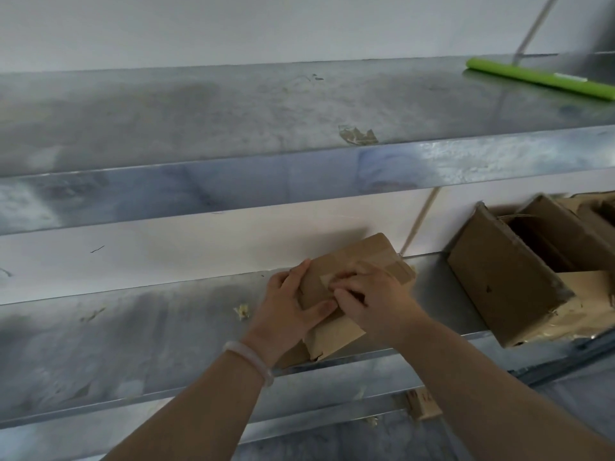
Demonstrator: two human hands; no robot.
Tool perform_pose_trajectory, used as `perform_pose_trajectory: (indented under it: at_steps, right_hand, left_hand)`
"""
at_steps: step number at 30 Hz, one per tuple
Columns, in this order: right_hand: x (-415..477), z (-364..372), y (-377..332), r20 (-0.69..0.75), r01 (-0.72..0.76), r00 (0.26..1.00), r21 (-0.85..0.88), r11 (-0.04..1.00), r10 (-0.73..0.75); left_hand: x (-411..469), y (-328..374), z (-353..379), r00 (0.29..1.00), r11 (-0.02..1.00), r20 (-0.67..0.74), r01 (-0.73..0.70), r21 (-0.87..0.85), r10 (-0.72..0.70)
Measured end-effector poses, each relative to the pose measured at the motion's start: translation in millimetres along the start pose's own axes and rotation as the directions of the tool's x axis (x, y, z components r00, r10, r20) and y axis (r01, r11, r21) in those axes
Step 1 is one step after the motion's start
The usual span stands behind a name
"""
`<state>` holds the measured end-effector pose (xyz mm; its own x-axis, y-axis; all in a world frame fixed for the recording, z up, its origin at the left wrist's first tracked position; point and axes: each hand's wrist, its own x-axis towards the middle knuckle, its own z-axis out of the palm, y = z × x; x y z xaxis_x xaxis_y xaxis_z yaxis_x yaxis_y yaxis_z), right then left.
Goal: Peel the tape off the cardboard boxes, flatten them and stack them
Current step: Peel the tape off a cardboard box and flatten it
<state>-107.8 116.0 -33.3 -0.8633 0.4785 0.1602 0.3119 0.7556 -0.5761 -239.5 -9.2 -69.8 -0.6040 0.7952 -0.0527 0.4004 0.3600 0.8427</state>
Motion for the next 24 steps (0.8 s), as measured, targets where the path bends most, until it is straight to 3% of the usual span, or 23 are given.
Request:
perform_pose_trajectory:
  at_steps: [6, 10, 13, 19, 22, 24]
  right_hand:
    - [11, -2, -7, 0.021, -0.226, 0.974, -0.053, 0.973, 0.228]
    - [14, -2, -11, 0.035, -0.279, 0.959, -0.062, 0.958, 0.282]
    - [14, -9, -11, -0.05, -0.326, 0.945, -0.051, 0.944, 0.324]
    - [11, -15, -5, -0.277, -0.393, 0.842, 0.274, 0.878, 0.464]
    - [11, -11, -4, -0.329, -0.299, 0.889, 0.114, 0.947, 0.32]
    - [8, -8, -6, -0.229, -0.182, 0.961, -0.105, 0.978, 0.154]
  left_hand:
    - [-1, 2, -3, 0.999, 0.999, 0.035, -0.009, 0.043, 0.007]
    - [-2, 4, -6, 0.997, 0.997, 0.079, -0.006, 0.076, 0.0]
    - [-3, 4, -5, 0.997, 0.984, 0.072, -0.047, 0.174, 0.035]
    - [-8, 4, -1, 0.98, 0.898, 0.033, -0.193, 0.395, 0.196]
    - [-8, 3, 1, 0.976, 0.864, -0.005, -0.191, 0.465, 0.219]
    - [-7, 3, 1, 0.977, 0.865, -0.013, -0.182, 0.468, 0.213]
